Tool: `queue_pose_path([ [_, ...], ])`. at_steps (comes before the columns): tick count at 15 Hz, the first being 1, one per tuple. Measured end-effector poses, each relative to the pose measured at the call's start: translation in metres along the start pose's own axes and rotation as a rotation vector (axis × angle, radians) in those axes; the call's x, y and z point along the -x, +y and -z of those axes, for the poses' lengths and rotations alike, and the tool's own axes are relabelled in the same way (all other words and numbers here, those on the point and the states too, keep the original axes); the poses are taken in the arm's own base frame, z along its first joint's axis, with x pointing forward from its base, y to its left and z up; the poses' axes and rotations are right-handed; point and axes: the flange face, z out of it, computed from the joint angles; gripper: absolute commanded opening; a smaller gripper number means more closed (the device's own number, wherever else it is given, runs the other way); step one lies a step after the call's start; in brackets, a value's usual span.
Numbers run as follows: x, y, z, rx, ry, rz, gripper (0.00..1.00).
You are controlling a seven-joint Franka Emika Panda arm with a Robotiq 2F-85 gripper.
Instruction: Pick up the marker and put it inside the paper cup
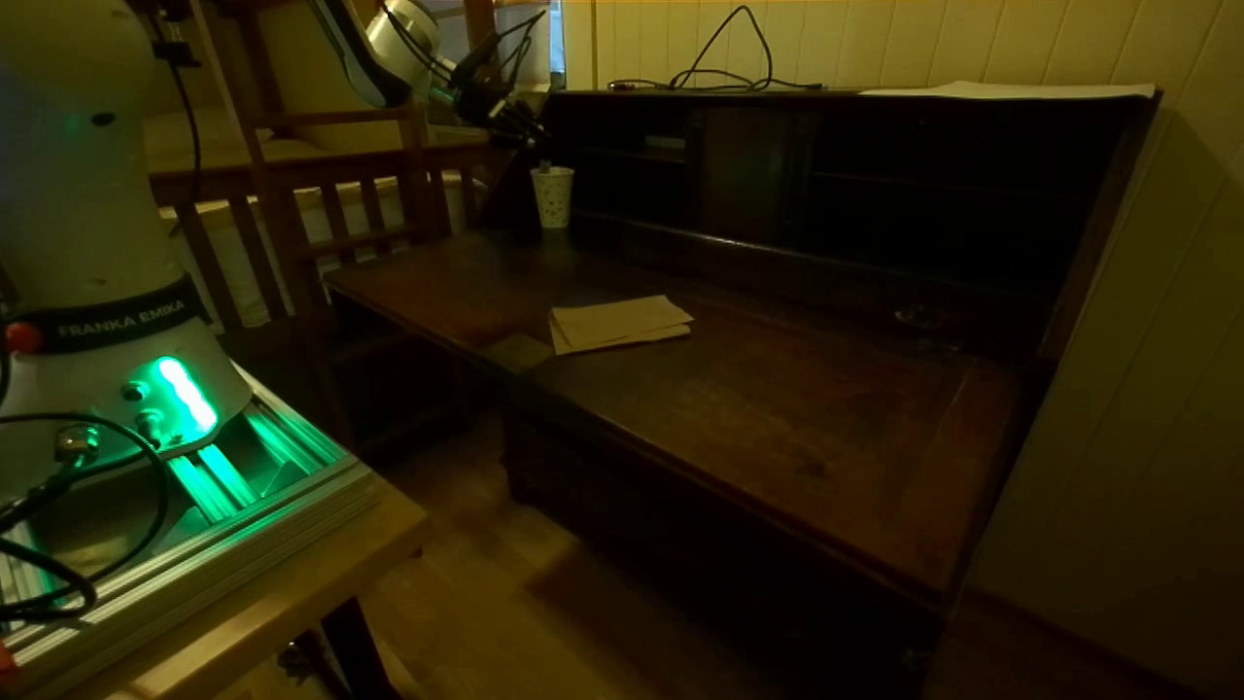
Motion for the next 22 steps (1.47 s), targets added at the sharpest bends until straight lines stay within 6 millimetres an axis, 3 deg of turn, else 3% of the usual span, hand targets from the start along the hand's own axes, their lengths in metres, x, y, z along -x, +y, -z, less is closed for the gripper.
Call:
queue_pose_path([
  [6, -0.005, 0.014, -0.002, 0.002, -0.005, 0.032, 0.97],
  [9, 0.017, 0.02, 0.006, -0.08, 0.0, 0.042, 1.0],
  [11, 0.053, 0.031, 0.019, -0.164, 0.06, -0.002, 1.0],
  [14, 0.127, 0.049, 0.032, -0.259, 0.159, -0.122, 1.0],
  [18, 0.23, 0.049, 0.024, -0.402, 0.269, -0.305, 1.0],
  [20, 0.259, 0.045, 0.019, -0.431, 0.294, -0.353, 1.0],
  [22, 0.259, 0.042, 0.021, -0.434, 0.3, -0.355, 1.0],
])
